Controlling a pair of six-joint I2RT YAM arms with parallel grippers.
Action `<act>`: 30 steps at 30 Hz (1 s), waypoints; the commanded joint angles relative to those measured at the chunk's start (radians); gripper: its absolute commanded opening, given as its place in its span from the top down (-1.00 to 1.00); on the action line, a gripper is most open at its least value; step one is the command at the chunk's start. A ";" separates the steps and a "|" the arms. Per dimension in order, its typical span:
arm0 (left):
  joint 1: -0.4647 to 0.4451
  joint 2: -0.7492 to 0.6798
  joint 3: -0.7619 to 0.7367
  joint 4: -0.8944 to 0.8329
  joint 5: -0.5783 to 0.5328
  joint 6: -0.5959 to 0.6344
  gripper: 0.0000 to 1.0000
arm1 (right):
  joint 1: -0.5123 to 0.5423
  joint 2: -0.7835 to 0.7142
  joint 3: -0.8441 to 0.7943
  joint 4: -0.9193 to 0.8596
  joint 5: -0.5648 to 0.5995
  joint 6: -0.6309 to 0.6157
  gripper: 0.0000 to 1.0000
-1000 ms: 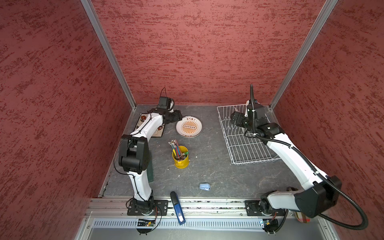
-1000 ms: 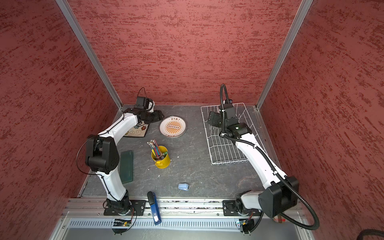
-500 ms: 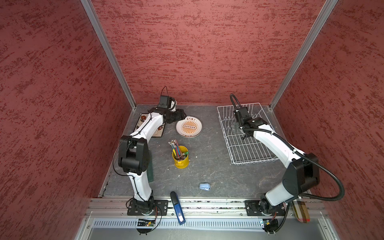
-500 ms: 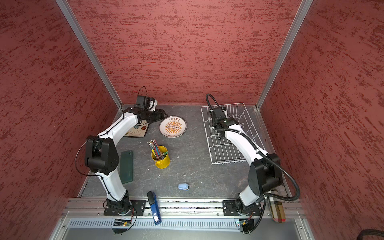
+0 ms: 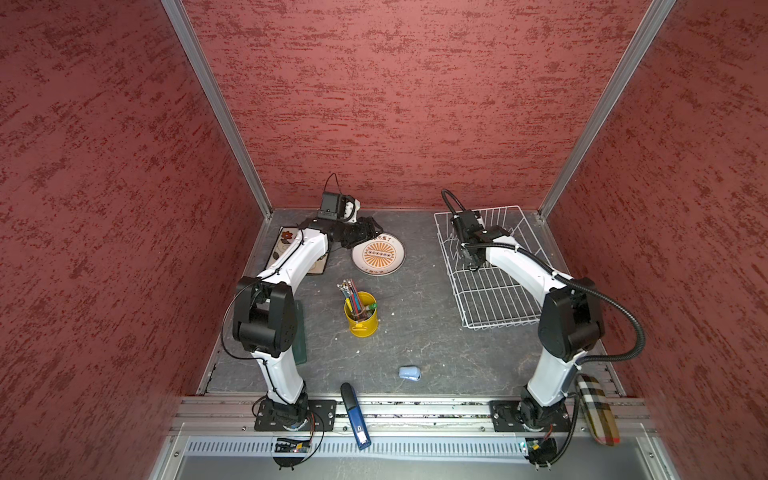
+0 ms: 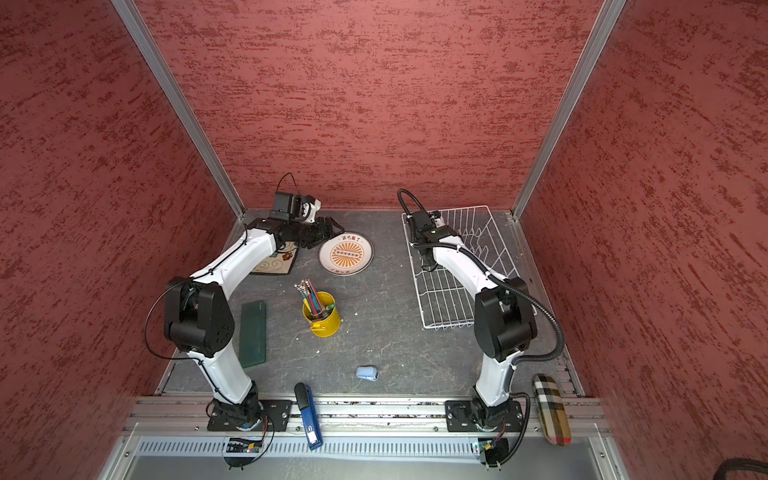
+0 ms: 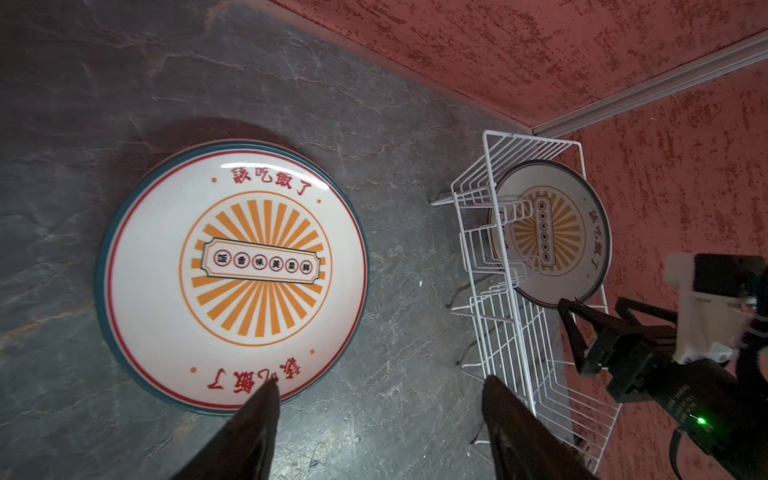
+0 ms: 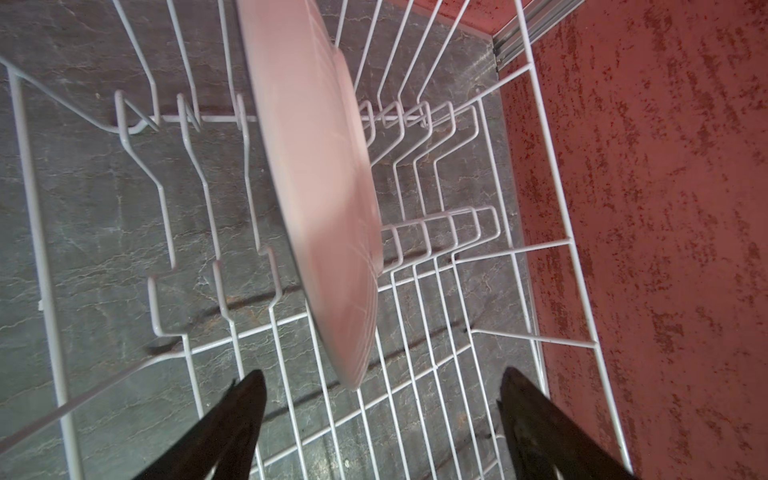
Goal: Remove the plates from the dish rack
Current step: 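Lower the open right gripper into the rack beside the next standing plate, then close the right gripper on the rim of the standing plate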
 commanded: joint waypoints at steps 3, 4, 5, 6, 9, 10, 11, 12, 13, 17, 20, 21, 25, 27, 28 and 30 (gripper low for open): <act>-0.005 0.008 -0.017 0.131 0.157 -0.111 -0.55 | 0.008 0.031 0.042 0.039 0.089 -0.054 -0.59; -0.005 0.015 -0.018 0.147 0.174 -0.131 -0.55 | 0.008 0.035 0.042 0.046 0.095 -0.062 -0.56; -0.006 0.020 -0.016 0.162 0.192 -0.146 -0.54 | 0.008 0.039 0.042 0.053 0.102 -0.070 -0.54; -0.009 0.025 -0.014 0.176 0.206 -0.161 -0.55 | 0.008 0.044 0.040 0.060 0.111 -0.076 -0.53; -0.019 0.037 -0.012 0.204 0.224 -0.191 -0.54 | 0.009 0.058 0.041 0.076 0.133 -0.089 -0.46; -0.023 0.039 -0.013 0.208 0.226 -0.196 -0.55 | 0.009 0.062 0.040 0.079 0.139 -0.091 -0.43; -0.027 0.043 -0.013 0.213 0.227 -0.201 -0.55 | 0.009 0.066 0.040 0.084 0.147 -0.096 -0.42; -0.032 0.046 -0.013 0.216 0.227 -0.204 -0.55 | 0.010 0.069 0.041 0.088 0.153 -0.099 -0.40; -0.035 0.049 -0.013 0.220 0.230 -0.208 -0.55 | 0.009 0.071 0.042 0.094 0.157 -0.105 -0.38; -0.044 0.054 -0.020 0.236 0.234 -0.222 -0.55 | 0.010 0.076 0.043 0.115 0.164 -0.126 -0.27; -0.045 0.051 -0.026 0.254 0.234 -0.237 -0.55 | 0.010 0.083 0.050 0.117 0.166 -0.141 -0.17; -0.045 0.050 -0.026 0.256 0.235 -0.237 -0.56 | 0.011 0.084 0.052 0.118 0.165 -0.144 -0.15; -0.045 0.054 -0.018 0.247 0.240 -0.233 -0.56 | 0.011 0.095 0.061 0.125 0.160 -0.159 -0.08; -0.042 0.054 -0.012 0.238 0.239 -0.226 -0.56 | 0.011 0.101 0.067 0.129 0.163 -0.164 -0.02; -0.041 0.055 -0.011 0.234 0.240 -0.226 -0.56 | 0.011 0.103 0.071 0.131 0.163 -0.167 0.02; -0.039 0.051 -0.009 0.230 0.240 -0.223 -0.56 | 0.011 0.107 0.074 0.136 0.163 -0.172 0.08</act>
